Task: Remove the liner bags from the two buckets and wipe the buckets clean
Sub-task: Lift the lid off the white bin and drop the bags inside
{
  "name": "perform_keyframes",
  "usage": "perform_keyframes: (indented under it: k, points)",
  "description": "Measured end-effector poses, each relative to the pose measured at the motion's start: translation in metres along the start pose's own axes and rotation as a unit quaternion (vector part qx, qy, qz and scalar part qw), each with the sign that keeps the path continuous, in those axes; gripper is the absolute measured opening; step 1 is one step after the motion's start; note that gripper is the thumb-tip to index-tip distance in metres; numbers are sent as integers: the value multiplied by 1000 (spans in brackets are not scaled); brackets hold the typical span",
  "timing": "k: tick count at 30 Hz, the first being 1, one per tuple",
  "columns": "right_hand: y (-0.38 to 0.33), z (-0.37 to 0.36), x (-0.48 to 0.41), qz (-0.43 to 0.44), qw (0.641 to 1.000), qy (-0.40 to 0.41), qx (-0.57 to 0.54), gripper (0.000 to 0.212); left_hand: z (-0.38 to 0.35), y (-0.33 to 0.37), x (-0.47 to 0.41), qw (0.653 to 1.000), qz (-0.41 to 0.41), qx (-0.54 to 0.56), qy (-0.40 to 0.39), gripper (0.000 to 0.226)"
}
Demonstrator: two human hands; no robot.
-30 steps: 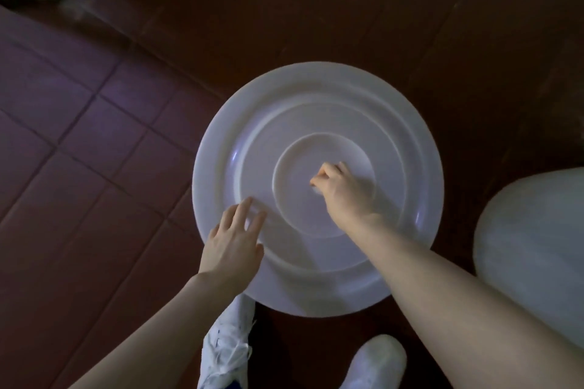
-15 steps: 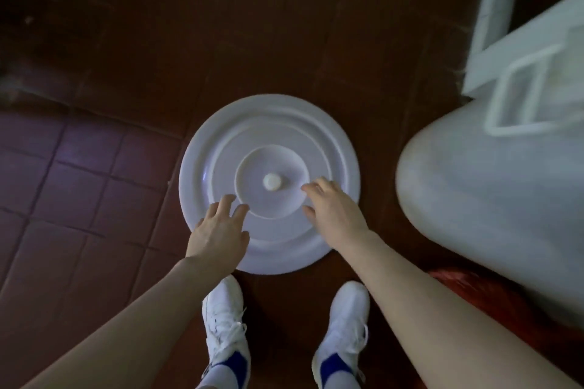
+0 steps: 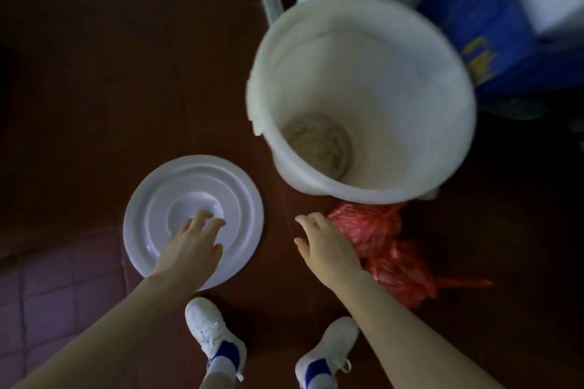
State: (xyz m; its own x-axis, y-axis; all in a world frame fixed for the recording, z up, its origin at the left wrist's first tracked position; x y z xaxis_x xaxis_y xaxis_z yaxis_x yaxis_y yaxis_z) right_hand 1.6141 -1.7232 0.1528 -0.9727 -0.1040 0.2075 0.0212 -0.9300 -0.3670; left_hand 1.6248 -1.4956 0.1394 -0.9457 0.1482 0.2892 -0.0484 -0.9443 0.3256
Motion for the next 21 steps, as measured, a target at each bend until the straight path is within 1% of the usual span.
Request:
perform_keyframes:
  k: [2,5,8,11,15,18,21]
  points:
    - [29,20,16,-28,1000,12,-7,44,0,26,5,1000,-15,-11,-11,48]
    - [93,56,52,-80,996,32,-13,45,-8,90,8,998,-45,-16,-27,46]
    - [153,81,98,-124,992,28,-2,45,-18,160,11,998,-54,-16,-40,47]
    - [210,100,142,-182,982,43,1,43,-36,228,12,997,-62,13,-49,46]
    - [280,98,181,-245,968,52,-3,43,-75,305,5,991,-109,27,-71,42]
    - [323,86,202,-308,949,60,-18,45,-111,344,-9,986,-137,28,-88,39]
    - [353,66,219,-376,923,60,-51,45,-156,368,-26,975,-173,-12,-140,37]
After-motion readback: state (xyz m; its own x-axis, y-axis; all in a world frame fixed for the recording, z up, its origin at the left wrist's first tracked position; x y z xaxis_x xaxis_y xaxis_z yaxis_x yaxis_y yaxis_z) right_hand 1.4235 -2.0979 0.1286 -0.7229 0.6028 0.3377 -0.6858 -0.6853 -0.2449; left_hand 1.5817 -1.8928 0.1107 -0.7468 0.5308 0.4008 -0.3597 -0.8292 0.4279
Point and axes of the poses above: each hand's wrist, its own x-axis away from the middle knuckle, its own z-axis out of the back of the hand, y = z × x, the point moved 8 cm from there along -x, towards the middle knuckle, and after that the axes turned 12 degrees about y, right-handed, at the moved point
